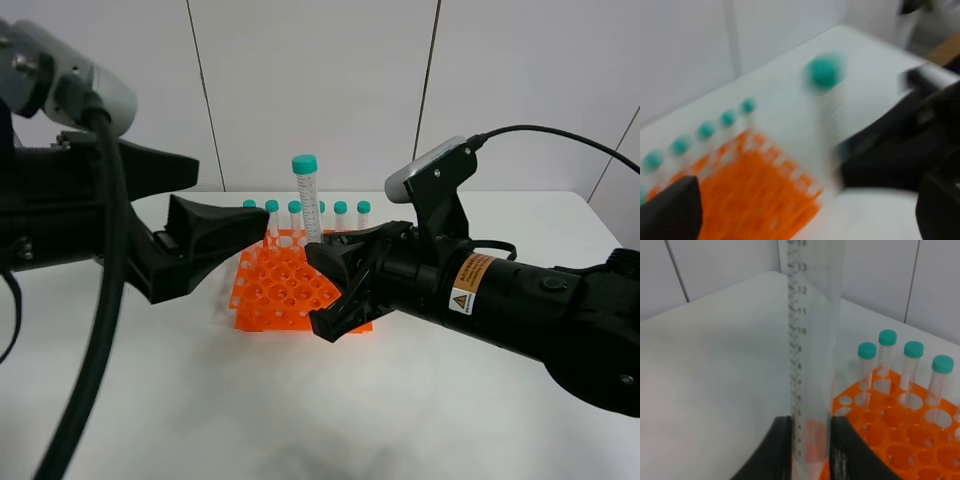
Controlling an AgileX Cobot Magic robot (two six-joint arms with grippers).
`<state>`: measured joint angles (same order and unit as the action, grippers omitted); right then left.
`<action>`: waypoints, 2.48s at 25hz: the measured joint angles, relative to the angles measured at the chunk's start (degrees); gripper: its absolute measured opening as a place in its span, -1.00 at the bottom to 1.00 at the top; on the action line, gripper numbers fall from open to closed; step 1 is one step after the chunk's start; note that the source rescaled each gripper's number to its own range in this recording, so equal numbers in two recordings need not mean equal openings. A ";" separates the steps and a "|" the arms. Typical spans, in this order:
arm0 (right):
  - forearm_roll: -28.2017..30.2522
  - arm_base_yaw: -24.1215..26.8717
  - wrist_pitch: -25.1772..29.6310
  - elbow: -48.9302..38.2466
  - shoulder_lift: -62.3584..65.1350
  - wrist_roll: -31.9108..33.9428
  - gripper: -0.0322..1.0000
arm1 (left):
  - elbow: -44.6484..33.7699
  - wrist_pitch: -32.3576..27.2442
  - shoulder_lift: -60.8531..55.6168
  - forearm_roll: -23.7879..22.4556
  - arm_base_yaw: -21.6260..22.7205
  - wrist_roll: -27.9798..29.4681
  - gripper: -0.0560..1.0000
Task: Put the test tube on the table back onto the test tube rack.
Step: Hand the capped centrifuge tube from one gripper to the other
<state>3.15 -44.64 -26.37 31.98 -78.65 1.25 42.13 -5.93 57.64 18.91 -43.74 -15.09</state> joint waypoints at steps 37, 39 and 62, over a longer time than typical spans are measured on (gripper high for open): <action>0.83 0.00 -0.19 0.00 0.00 -0.43 -0.94 | 12.51 2.45 19.12 -0.06 -1.03 -0.24 -0.47; 0.83 0.00 -0.95 0.00 0.00 -0.43 -0.94 | 12.51 2.16 19.12 -0.06 -1.03 -0.24 -0.48; 0.83 0.00 -2.04 0.00 0.00 -0.45 0.48 | 12.51 2.06 19.12 -0.13 -1.03 -1.70 -0.89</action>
<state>3.98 -44.64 -28.42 31.98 -78.65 0.80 54.64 -3.88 76.75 18.79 -44.77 -16.79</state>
